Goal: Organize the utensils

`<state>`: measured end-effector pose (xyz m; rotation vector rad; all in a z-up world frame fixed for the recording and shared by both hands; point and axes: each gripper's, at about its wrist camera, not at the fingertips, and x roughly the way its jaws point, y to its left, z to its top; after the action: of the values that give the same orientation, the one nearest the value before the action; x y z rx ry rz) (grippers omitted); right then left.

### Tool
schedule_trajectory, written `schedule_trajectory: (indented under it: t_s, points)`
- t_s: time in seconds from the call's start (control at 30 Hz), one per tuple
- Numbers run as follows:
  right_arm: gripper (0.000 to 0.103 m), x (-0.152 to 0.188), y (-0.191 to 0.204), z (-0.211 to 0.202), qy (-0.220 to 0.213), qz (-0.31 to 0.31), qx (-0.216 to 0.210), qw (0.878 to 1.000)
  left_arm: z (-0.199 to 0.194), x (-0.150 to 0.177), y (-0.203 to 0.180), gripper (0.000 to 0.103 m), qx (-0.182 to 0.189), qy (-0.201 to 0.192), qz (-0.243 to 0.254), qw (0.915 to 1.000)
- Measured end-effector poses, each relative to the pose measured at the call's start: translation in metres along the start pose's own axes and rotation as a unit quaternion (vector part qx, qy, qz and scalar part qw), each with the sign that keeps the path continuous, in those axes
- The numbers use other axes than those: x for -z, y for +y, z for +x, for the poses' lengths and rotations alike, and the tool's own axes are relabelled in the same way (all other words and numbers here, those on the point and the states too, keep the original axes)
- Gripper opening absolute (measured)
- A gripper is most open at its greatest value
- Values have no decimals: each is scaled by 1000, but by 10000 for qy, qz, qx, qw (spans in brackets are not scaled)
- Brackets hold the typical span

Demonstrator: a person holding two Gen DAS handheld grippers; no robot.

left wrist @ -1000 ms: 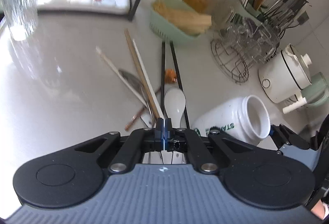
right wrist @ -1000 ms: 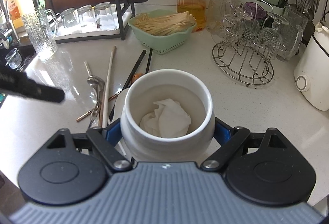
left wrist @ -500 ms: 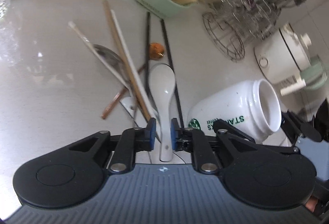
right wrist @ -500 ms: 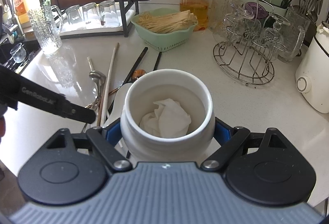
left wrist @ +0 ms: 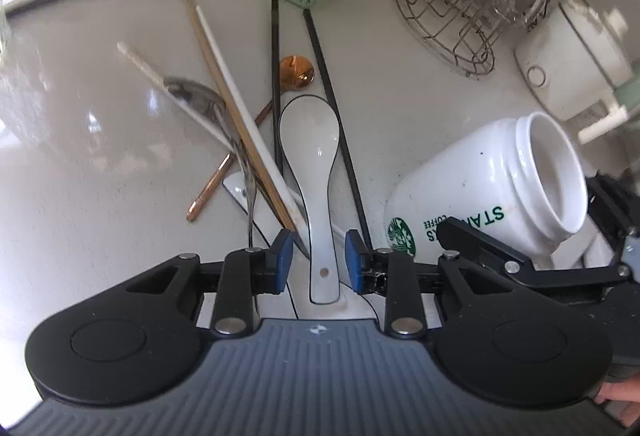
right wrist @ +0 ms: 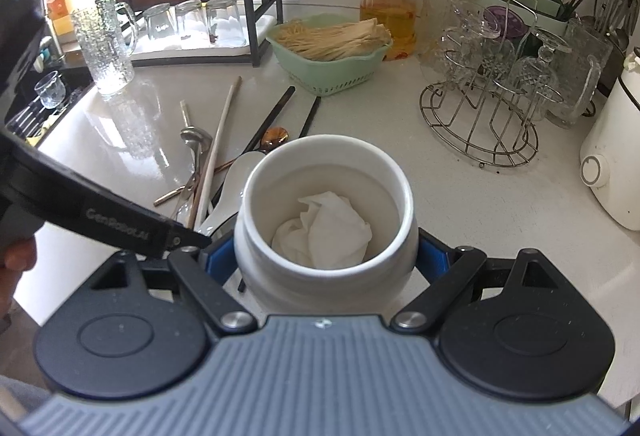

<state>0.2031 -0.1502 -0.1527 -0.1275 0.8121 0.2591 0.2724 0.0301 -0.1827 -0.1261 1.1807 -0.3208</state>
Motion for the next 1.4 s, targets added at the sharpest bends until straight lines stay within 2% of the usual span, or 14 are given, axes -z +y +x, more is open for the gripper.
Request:
schedule_trajectory:
  t_s: [0.07,0.43,0.53,0.7,1.13,1.4]
  points:
    - [91,0,-1,0,-4,-21,-20,10000,1,-1,-7,32,-204,-45,165,9996]
    - [91,3,-4,-1,-112,-170,-163,9997,9,-10,-24,31,-619,153,481,9968]
    - [91,4,-7,-2,-135,-234,-243,9993,10,-11,-28,26,-702,212,593,9955]
    - [91,5,-10,-3,-161,-308,-305,9989,10,-10,-33,21,-517,298,597,9964]
    - [91,7,-12,-6,-200,-402,-398,9982,24,-12,-37,18,-709,304,572,9954]
    - [91,7,-10,-3,-296,-295,-287,9987,1,-18,-31,18,-597,158,421,9972]
